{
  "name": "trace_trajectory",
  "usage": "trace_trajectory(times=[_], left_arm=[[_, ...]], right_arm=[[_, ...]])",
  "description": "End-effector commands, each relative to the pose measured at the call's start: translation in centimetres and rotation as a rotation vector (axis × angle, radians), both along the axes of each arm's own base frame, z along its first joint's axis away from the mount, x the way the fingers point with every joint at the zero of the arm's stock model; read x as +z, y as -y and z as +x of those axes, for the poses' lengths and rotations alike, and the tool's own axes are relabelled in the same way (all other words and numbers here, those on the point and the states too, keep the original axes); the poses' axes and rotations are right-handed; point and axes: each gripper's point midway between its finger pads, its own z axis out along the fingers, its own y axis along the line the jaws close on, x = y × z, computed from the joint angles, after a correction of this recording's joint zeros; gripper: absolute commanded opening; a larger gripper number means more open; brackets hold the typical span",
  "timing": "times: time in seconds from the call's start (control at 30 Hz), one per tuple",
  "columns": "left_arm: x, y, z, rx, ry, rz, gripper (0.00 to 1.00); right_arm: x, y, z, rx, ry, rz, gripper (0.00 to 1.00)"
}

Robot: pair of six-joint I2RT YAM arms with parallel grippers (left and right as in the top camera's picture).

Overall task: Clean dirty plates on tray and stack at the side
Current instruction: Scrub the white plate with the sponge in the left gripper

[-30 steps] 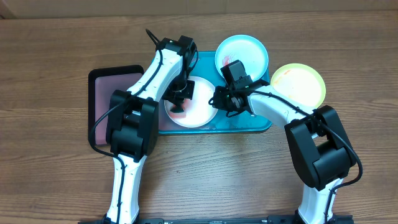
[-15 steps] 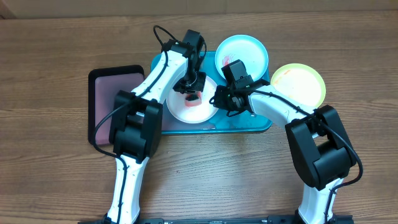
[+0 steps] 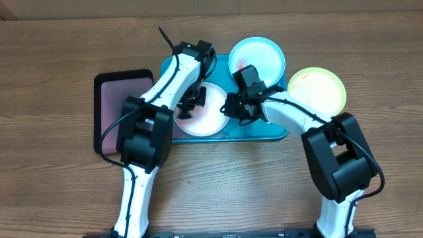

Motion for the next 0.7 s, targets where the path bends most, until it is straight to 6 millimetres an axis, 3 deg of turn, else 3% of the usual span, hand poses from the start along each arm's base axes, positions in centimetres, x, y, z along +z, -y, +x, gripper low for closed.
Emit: trace_trajectory(times=[0.0,0.2,0.33,0.43,0.53,0.57,0.67], left_arm=[[-0.7,7.0,-3.3,-0.257,-0.188,-0.431,0.04],[-0.8,10.8,-1.4,-0.301,-0.077,-0.532,0.04],[-1.5,10.3,1.2,-0.229,0.04,-0.43,0.04],[-2.3,7.4,3.2,-0.099,0.131,-0.239,0.04],[-1.9,1.9,4.6,0.063,0.235,0.036,0.04],[-1.2,-0.8,4.9,0.136,0.279,0.158,0.04],[0.1,-5.1,4.3,0.248,0.306,0.333,0.04]], right_arm=[[-0.1,0.3,0.3,-0.01,-0.003,0.003,0.04],[0.0,-0.2,0.0,0.007,-0.02,0.034,0.04],[0.0,-0.3,-0.1,0.008,-0.024,0.035,0.04],[0.0,-0.2,-0.2,0.008,-0.027,0.034,0.04],[0.0,-0.2,-0.2,0.011,-0.025,0.032,0.04],[0.0,-0.2,-0.2,0.011,-0.025,0.032,0.04],[0.0,-0.2,-0.2,0.011,-0.024,0.032,0.04]])
